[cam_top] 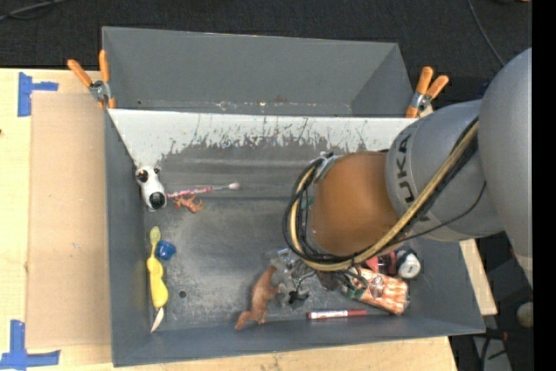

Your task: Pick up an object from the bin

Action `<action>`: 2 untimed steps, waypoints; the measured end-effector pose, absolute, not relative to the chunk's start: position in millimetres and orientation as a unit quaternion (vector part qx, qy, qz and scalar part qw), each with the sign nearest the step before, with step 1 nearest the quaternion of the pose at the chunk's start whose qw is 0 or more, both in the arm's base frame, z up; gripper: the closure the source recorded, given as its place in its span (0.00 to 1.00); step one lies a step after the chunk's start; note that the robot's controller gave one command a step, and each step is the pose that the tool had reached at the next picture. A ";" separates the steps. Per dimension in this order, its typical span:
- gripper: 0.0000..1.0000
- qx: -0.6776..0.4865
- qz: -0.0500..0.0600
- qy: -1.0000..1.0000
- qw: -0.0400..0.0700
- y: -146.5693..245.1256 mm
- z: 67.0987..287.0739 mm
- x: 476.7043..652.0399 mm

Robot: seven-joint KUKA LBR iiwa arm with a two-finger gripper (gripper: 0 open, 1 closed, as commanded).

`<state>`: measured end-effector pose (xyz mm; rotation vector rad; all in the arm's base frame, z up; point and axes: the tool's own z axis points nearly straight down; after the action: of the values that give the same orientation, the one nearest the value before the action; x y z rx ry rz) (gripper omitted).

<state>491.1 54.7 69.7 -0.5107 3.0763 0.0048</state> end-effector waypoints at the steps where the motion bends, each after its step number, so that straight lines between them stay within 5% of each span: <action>1: 1.00 -0.323 -0.001 0.946 0.014 74.8 74.7 524.8; 2: 1.00 -0.314 0.000 0.949 0.011 71.3 141.1 517.2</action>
Offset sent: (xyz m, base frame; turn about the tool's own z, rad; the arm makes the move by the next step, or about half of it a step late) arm 0.0140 0.0101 0.1972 -0.2722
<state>517.2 71.3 141.1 -0.9785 2.9625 0.0008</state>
